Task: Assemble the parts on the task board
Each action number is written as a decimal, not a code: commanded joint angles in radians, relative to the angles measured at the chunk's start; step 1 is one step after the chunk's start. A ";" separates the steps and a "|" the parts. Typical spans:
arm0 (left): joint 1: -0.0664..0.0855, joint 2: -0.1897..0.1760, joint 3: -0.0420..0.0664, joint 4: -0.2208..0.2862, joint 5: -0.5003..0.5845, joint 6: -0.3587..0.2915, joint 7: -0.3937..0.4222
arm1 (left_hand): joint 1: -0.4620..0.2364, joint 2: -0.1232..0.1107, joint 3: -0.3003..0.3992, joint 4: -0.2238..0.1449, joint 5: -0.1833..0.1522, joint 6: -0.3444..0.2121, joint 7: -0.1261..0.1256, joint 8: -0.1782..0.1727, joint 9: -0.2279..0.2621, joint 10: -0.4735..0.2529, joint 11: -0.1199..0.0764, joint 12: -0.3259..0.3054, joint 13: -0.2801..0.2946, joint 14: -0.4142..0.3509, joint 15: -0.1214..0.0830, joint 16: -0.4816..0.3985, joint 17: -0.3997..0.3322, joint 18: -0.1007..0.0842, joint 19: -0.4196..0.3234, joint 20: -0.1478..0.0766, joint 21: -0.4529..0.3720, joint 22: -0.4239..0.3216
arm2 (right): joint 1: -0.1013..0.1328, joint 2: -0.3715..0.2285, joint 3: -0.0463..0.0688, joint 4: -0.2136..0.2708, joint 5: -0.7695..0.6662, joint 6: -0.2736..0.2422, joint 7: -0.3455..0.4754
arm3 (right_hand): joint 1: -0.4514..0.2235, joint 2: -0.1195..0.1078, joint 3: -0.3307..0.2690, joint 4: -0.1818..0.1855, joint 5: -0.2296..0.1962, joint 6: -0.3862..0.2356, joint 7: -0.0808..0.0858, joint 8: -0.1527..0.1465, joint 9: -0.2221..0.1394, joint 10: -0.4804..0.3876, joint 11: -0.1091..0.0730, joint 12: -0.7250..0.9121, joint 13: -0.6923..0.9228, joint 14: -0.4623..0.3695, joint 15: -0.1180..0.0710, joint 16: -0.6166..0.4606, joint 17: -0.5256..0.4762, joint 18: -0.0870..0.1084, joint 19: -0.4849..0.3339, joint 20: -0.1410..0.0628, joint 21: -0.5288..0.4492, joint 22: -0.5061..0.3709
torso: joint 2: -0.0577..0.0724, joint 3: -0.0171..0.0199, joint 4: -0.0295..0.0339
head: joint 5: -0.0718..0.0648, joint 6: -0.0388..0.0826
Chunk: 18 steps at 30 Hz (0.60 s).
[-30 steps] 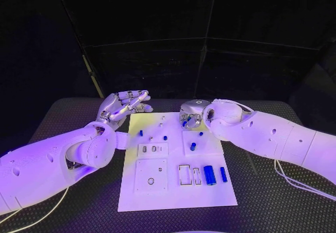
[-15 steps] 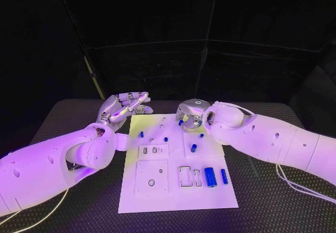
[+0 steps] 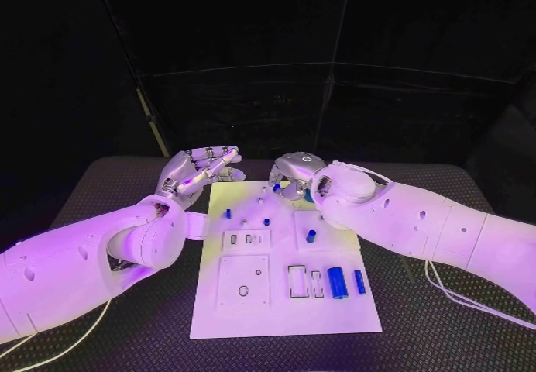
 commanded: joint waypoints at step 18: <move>0.005 -0.006 0.002 0.011 -0.005 0.011 0.004 | 0.012 0.004 -0.001 -0.006 -0.004 -0.002 0.007 -0.006 -0.001 -0.002 0.003 -0.005 -0.001 -0.001 0.003 -0.005 0.002 0.011 -0.001 0.005 -0.004 -0.001 | 0.003 0.093 0.001 -0.109 -0.009 -0.026 0.010 | -0.020 0.001 0.005 0.012 -0.008 0.005 0.001 -0.002 0.000 0.022 -0.018 0.000 0.000 0.024 -0.003 0.010 0.004 -0.009 -0.002 0.011 0.005 0.002 | 0.008 -0.0035 0.0055 | 0.004 -0.003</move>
